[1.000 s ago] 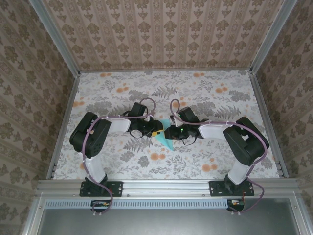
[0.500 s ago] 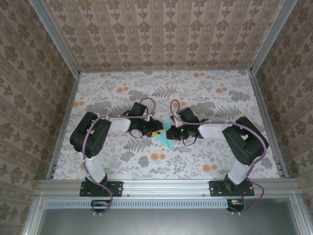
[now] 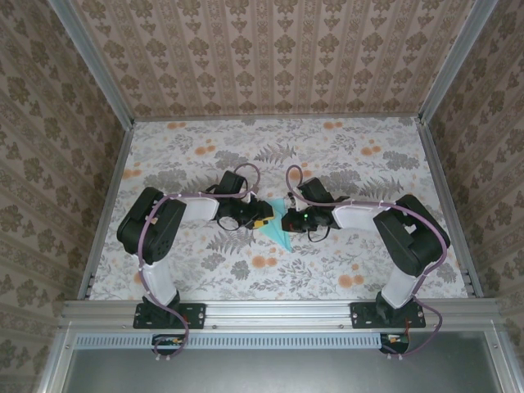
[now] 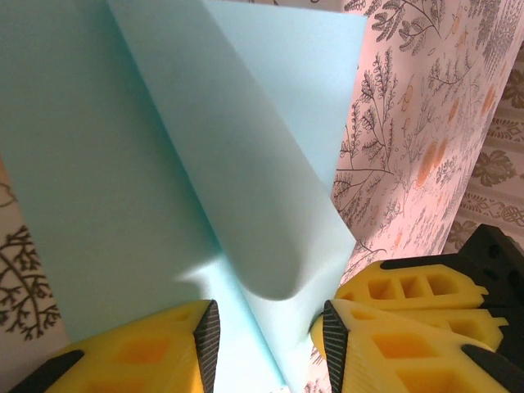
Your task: Fold a paper plane with a square sheet of paper (fold left side to right side)
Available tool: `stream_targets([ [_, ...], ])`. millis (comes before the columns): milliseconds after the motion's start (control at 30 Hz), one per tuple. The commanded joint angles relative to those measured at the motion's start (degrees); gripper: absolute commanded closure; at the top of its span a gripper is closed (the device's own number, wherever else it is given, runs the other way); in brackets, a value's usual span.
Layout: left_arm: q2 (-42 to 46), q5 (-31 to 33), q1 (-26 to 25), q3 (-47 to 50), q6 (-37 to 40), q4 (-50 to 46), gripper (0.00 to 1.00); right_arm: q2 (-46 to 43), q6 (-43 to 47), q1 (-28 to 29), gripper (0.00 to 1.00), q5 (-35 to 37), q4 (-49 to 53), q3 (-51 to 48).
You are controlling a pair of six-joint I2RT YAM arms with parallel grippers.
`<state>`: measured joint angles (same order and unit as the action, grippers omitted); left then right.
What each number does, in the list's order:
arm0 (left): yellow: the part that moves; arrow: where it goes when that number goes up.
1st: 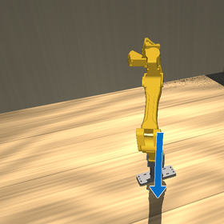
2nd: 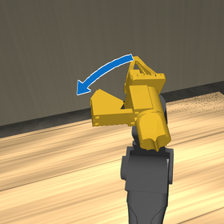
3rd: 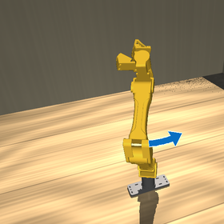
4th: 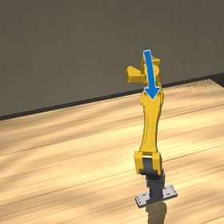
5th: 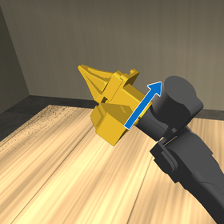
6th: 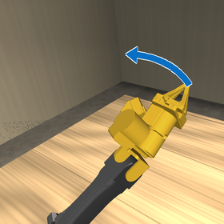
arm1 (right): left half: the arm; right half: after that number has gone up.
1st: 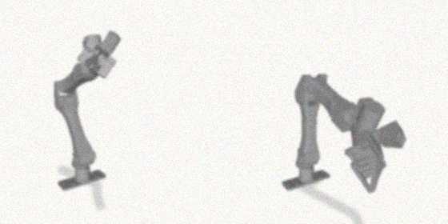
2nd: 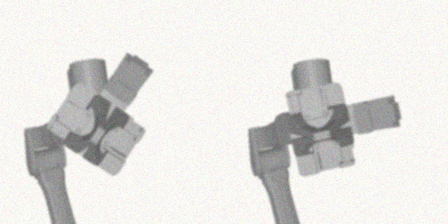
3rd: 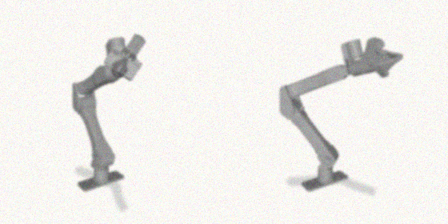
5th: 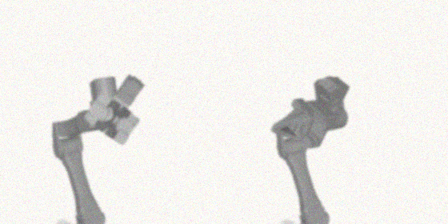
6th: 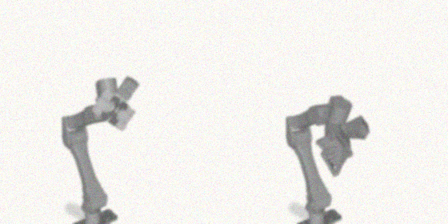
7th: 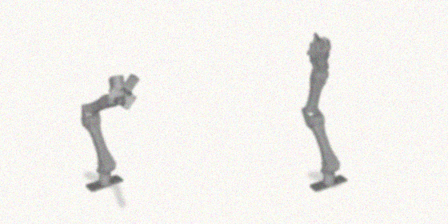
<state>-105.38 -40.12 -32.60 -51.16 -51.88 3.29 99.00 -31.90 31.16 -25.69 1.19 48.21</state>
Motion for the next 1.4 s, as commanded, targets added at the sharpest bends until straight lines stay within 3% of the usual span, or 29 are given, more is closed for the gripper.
stream_targets([
  [0,-2.11,1.71,-0.36,-0.13,-0.28,-3.4,0.59,0.44,0.96,-0.41,0.93,1.7,2.62,1.62],
  [1367,-2.9,1.71,-0.36,-0.41,0.25,-4.19,0.59,2.92,2.98,-0.57,0.92,5.99,8.11,4.66],
])
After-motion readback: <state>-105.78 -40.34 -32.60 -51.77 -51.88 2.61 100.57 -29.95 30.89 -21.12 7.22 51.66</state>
